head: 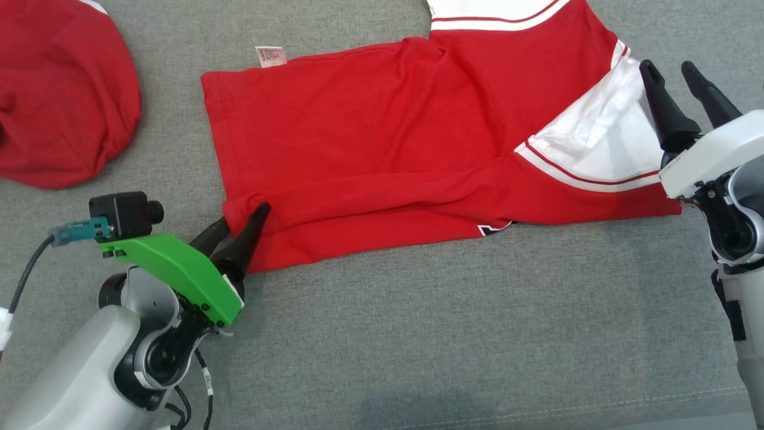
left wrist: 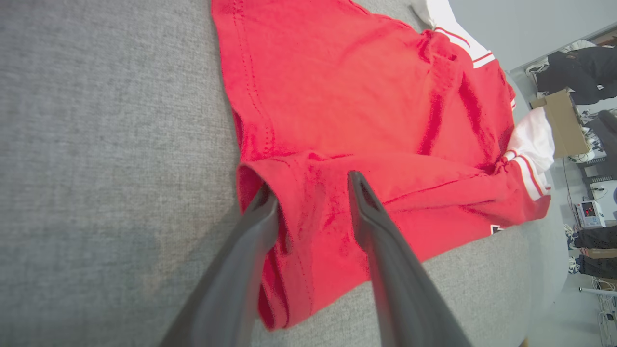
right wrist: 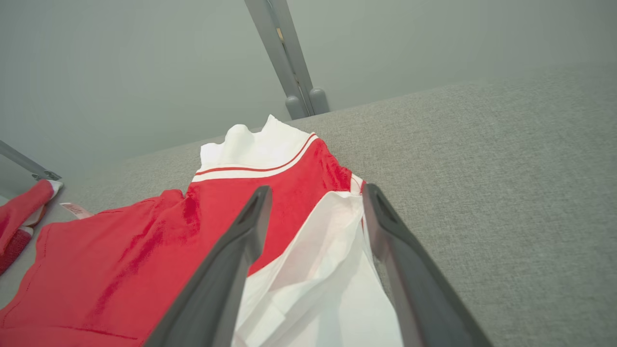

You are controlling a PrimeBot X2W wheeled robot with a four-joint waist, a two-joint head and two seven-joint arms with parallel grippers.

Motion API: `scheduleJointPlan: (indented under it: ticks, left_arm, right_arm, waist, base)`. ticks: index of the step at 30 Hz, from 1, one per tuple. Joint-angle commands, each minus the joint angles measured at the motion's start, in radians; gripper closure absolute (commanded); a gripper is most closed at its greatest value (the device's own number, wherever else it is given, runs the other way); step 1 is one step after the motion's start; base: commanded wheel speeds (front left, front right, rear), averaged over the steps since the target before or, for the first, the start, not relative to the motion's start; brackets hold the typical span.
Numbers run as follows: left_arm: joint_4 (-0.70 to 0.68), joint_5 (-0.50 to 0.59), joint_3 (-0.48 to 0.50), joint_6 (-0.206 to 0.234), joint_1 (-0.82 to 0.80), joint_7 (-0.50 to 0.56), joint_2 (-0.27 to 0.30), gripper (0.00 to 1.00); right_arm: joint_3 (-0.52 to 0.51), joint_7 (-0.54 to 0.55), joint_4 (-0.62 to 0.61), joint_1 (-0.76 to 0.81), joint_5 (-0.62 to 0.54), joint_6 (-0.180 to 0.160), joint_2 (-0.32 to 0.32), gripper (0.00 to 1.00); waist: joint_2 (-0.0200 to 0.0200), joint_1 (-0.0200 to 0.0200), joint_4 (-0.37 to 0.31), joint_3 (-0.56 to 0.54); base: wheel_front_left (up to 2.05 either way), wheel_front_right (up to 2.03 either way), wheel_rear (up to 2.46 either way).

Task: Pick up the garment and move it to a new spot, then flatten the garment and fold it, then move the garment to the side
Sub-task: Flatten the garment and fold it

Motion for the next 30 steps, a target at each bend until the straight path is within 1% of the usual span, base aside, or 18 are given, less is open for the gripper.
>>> scheduleJointPlan:
  ticks: [1, 3, 5, 7, 9, 11, 14, 16, 18, 20, 24, 30]
  left_arm:
    - [-0.018, 0.003, -0.002, 0.003, 0.025, -0.010, 0.006, 0.00]
    - [-0.055, 0.009, 0.000, 0.010, 0.053, -0.025, 0.022, 0.00]
    - [-0.107, 0.019, 0.008, 0.019, 0.093, -0.044, 0.050, 0.00]
    - [-0.174, 0.035, 0.015, 0.038, 0.139, -0.065, 0.089, 0.00]
    - [-0.235, 0.062, 0.019, 0.065, 0.183, -0.079, 0.135, 0.00]
    - [-0.294, 0.077, 0.012, 0.091, 0.220, -0.079, 0.169, 0.00]
    - [-0.350, 0.097, -0.010, 0.119, 0.253, -0.059, 0.201, 0.00]
    - [-0.363, 0.105, -0.023, 0.129, 0.259, -0.044, 0.205, 0.00]
    - [-0.362, 0.106, -0.035, 0.135, 0.253, -0.031, 0.194, 0.00]
    - [-0.349, 0.107, -0.049, 0.133, 0.236, -0.014, 0.184, 0.00]
    - [-0.310, 0.115, -0.070, 0.120, 0.199, 0.017, 0.165, 0.00]
    - [-0.273, 0.119, -0.077, 0.111, 0.164, 0.035, 0.150, 0.00]
  right_arm:
    - [-0.003, -0.007, -0.027, 0.028, 0.005, 0.000, -0.014, 0.00]
    - [-0.008, 0.008, -0.074, 0.062, 0.005, 0.000, -0.037, 0.00]
    - [-0.001, 0.053, -0.134, 0.111, 0.010, 0.000, -0.055, 0.00]
    - [-0.003, 0.117, -0.200, 0.168, -0.005, 0.000, -0.085, 0.00]
    - [-0.005, 0.202, -0.266, 0.237, -0.015, 0.000, -0.109, 0.00]
    - [-0.022, 0.278, -0.330, 0.298, -0.035, 0.000, -0.139, 0.00]
    - [-0.065, 0.375, -0.404, 0.374, -0.062, 0.000, -0.143, 0.00]
    - [-0.096, 0.416, -0.426, 0.402, -0.092, 0.000, -0.142, 0.00]
    - [-0.124, 0.437, -0.433, 0.411, -0.122, 0.000, -0.127, 0.00]
    - [-0.137, 0.451, -0.430, 0.412, -0.141, 0.000, -0.112, 0.00]
    - [-0.147, 0.467, -0.406, 0.390, -0.156, 0.000, -0.080, 0.00]
    - [-0.134, 0.459, -0.360, 0.349, -0.170, 0.000, -0.064, 0.00]
  waist:
    - [0.0000, 0.0000, 0.002, -0.011]
    - [0.0000, 0.0000, 0.001, -0.024]
    - [0.0000, 0.0000, -0.004, -0.039]
    - [0.0000, 0.0000, -0.010, -0.053]
    - [0.0000, 0.0000, -0.015, -0.064]
    - [0.0000, 0.0000, -0.016, -0.068]
    - [0.0000, 0.0000, -0.020, -0.061]
    - [0.0000, 0.0000, -0.024, -0.050]
    - [0.0000, 0.0000, -0.025, -0.038]
    - [0.0000, 0.0000, -0.025, -0.024]
    - [0.0000, 0.0000, -0.021, 0.003]
    - [0.0000, 0.0000, -0.019, 0.024]
  base:
    - [0.00, 0.00, 0.00]
    - [0.00, 0.00, 0.00]
    - [0.00, 0.00, 0.00]
    - [0.00, 0.00, 0.00]
    - [0.00, 0.00, 0.00]
    - [0.00, 0.00, 0.00]
    - [0.00, 0.00, 0.00]
    - [0.00, 0.00, 0.00]
    - [0.00, 0.00, 0.00]
    - [0.00, 0.00, 0.00]
    - [0.00, 0.00, 0.00]
    - [0.00, 0.00, 0.00]
